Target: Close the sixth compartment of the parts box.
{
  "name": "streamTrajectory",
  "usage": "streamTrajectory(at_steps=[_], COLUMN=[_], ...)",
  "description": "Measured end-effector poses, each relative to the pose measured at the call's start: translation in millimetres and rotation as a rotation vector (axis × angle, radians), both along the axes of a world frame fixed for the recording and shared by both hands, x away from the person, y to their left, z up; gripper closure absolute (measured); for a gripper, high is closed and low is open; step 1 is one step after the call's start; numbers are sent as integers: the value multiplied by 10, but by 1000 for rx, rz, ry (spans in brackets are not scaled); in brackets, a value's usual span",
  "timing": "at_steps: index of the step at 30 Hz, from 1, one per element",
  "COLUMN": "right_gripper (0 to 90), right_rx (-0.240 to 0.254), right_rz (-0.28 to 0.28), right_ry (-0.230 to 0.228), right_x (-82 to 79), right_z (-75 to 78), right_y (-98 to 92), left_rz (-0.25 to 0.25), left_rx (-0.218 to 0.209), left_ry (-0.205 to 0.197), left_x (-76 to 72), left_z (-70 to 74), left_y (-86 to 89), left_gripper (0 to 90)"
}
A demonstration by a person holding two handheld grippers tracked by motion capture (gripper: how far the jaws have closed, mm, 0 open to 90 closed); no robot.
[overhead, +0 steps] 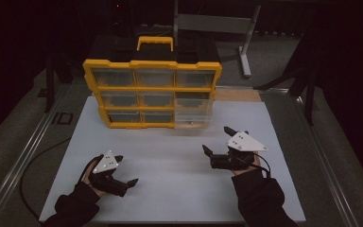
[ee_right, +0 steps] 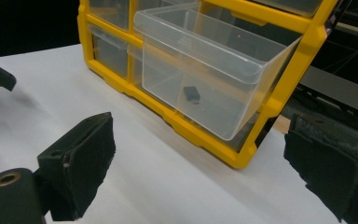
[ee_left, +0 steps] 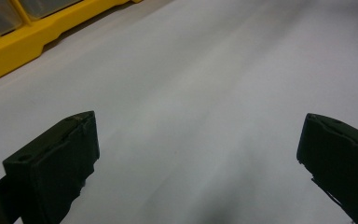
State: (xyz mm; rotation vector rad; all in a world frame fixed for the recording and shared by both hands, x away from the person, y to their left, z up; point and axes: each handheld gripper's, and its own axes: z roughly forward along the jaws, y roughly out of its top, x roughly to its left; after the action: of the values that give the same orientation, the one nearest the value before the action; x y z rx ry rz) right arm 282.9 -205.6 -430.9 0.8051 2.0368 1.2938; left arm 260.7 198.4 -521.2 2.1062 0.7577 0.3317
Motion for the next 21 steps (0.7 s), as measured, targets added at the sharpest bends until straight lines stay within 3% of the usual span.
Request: streamTrajectory(at_steps=[13, 21], right_gripper=[84, 85], right_rx=[8, -5], right_rz=[-39, -27], right_ry=[25, 72], right_x=[84, 120], right_z=[-253, -408], right_y=[165, 241], left_rz=[-2, -4], left_rx=[2, 8], left_ry=[-1, -1], left_x=[0, 0], left_z=[0, 0], left_y=[8, 8], left_gripper=[3, 3])
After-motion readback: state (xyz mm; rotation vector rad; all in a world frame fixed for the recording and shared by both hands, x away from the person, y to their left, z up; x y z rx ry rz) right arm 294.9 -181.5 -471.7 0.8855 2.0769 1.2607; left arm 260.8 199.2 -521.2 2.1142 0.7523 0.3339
